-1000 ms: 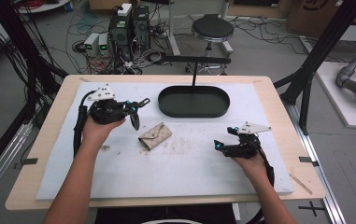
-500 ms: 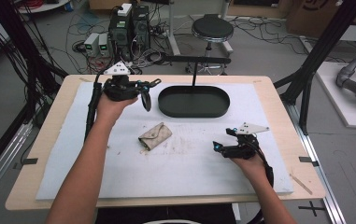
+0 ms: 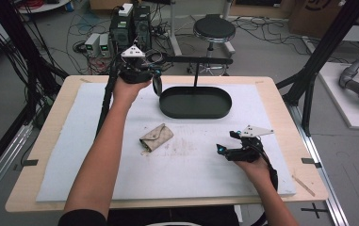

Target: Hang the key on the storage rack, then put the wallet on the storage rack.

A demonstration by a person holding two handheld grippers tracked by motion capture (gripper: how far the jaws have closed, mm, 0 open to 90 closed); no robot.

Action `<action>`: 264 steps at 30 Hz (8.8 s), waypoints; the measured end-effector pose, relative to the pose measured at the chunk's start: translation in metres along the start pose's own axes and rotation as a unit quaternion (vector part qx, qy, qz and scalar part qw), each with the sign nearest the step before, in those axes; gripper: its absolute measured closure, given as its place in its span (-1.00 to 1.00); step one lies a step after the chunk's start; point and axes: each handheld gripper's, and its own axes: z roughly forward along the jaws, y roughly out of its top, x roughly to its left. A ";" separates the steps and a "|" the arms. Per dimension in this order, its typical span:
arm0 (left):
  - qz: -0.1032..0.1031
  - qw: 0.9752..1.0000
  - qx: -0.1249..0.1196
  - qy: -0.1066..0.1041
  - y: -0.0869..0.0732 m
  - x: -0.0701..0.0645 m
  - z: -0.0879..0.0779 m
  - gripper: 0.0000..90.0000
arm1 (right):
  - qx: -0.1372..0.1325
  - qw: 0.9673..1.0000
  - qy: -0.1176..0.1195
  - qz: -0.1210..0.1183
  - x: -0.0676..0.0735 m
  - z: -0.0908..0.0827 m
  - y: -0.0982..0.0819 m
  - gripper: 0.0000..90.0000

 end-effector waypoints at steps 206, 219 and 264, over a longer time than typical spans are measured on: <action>0.028 0.988 0.146 -0.040 -0.162 -0.088 -0.029 -0.21 | 0.019 1.000 0.003 0.010 -0.011 0.002 -0.006 -0.60; 0.056 0.988 0.130 -0.058 -0.109 -0.086 0.009 -0.21 | 0.017 1.000 0.005 0.007 -0.010 0.001 -0.006 -0.60; 0.076 0.970 0.223 -0.067 -0.065 -0.046 0.173 -0.22 | 0.015 1.000 0.014 0.011 -0.011 0.001 -0.007 -0.60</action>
